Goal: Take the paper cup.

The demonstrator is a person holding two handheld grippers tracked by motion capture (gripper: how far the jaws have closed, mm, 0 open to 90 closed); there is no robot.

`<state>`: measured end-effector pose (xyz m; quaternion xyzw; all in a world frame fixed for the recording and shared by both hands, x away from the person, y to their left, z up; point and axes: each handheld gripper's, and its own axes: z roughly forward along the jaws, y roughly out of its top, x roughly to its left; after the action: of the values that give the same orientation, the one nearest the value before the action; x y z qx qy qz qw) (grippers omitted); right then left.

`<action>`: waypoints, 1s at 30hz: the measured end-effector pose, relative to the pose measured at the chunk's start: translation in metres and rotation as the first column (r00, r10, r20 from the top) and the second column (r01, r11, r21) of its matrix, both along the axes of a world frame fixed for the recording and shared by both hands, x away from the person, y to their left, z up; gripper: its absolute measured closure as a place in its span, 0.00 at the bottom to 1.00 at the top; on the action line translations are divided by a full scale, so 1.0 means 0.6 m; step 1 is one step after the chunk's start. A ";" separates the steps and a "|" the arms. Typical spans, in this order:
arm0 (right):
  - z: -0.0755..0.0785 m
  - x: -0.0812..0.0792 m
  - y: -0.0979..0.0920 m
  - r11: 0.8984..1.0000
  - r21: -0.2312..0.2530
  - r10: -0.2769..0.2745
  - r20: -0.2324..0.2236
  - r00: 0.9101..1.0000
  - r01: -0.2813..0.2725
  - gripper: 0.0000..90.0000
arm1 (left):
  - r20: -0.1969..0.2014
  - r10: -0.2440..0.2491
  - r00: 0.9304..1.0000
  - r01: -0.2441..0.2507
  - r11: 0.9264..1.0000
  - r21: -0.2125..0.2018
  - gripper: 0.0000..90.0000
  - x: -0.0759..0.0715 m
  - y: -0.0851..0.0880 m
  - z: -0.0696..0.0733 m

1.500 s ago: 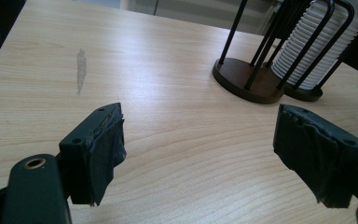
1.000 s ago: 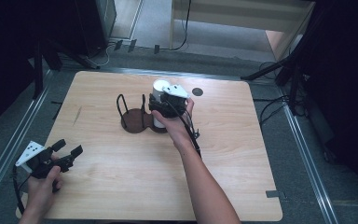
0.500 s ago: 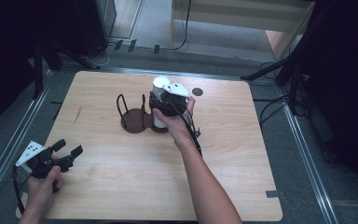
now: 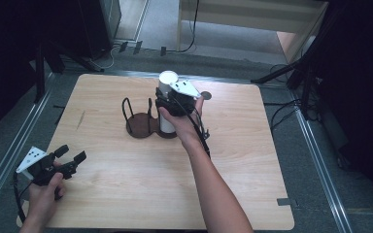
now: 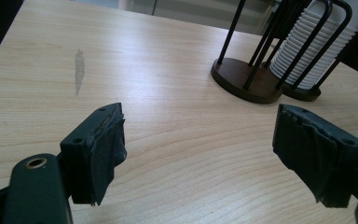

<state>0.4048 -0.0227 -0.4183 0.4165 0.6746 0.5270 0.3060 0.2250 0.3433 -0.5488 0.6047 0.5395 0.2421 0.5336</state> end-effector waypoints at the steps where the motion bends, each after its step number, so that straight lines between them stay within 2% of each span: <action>1: 0.000 0.000 0.000 1.000 0.000 0.000 0.000 1.000 0.000 0.32 | 0.000 0.000 1.000 0.000 1.000 0.000 0.19 0.000 0.000 0.000; 5: 0.011 -0.001 0.002 1.000 -0.006 -0.005 0.007 1.000 0.005 0.33 | 0.001 -0.001 1.000 0.001 1.000 0.001 0.19 0.000 0.001 0.000; 12: 0.036 -0.003 -0.001 1.000 0.011 -0.007 0.033 0.999 0.006 0.34 | 0.000 -0.002 1.000 0.002 1.000 0.000 0.19 0.000 0.000 0.000; 30: 0.076 -0.013 -0.013 0.999 0.037 -0.007 0.085 0.996 0.004 0.33 | -0.001 -0.005 1.000 0.005 1.000 0.003 0.19 0.001 -0.001 0.000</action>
<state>0.3971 -0.0303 -0.3730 0.4010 0.6502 0.5557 0.3280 0.2255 0.3430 -0.5490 0.6069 0.5378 0.2412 0.5332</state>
